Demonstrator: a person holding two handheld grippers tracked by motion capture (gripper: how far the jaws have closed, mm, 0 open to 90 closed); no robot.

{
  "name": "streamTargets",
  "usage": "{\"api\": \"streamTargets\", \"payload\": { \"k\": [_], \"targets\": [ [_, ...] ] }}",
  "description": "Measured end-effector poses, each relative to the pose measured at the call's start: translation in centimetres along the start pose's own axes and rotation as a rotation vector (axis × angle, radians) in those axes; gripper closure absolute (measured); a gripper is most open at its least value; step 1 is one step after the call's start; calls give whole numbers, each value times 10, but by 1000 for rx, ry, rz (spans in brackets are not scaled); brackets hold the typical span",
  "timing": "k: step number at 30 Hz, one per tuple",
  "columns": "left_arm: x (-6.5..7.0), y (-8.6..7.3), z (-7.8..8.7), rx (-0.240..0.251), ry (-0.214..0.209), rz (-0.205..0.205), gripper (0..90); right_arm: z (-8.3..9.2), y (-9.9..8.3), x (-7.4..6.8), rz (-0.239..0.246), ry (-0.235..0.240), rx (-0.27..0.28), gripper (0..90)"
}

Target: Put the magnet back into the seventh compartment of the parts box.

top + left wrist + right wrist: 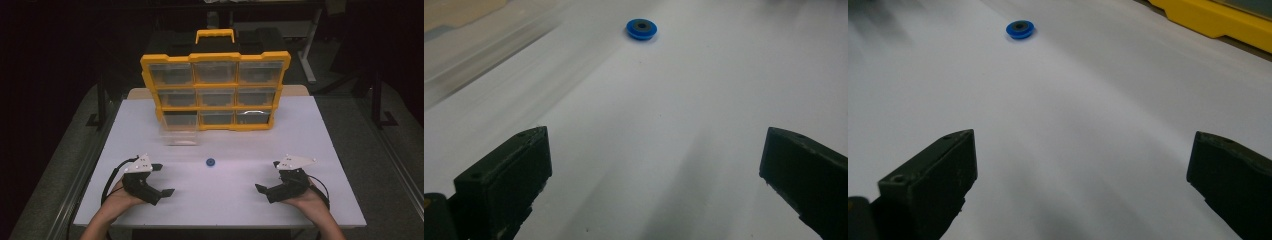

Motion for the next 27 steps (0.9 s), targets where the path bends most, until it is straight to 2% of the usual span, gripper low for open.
{"api": "streamTargets", "payload": {
  "k": [5,6,7,12,17,18,25,27],
  "targets": [
    [0,0,-2,4,8,10,3,1,0,0,2,5,0,0],
    [-1,0,-1,2,14,1,3,0,0,0,4,6,-2,0],
    [-2,0,-1,4,18,12,3,0,0,0,10,8,-2,0],
    [-3,-1,0,27,11,30,2,-2,3,-1,9,15,-1,0],
    [-3,-3,0,12,9,24,2,-5,6,-2,13,23,2,0],
    [-1,-3,0,20,7,35,2,-6,7,-2,11,24,2,0],
    [-3,-2,1,22,3,21,3,-12,15,-3,20,37,4,0],
    [-3,-2,1,27,0,29,3,-14,16,-4,20,38,0,0]
  ]
}}
Point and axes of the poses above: each handheld gripper's, and its own axes: z roughly backward along the jaws, y roughly out of its top, x roughly to its right, the point moved 6 cm from there along -z, roughly forward along the jaws, and after that the axes turned 11 degrees about z, right-handed, at the moved point
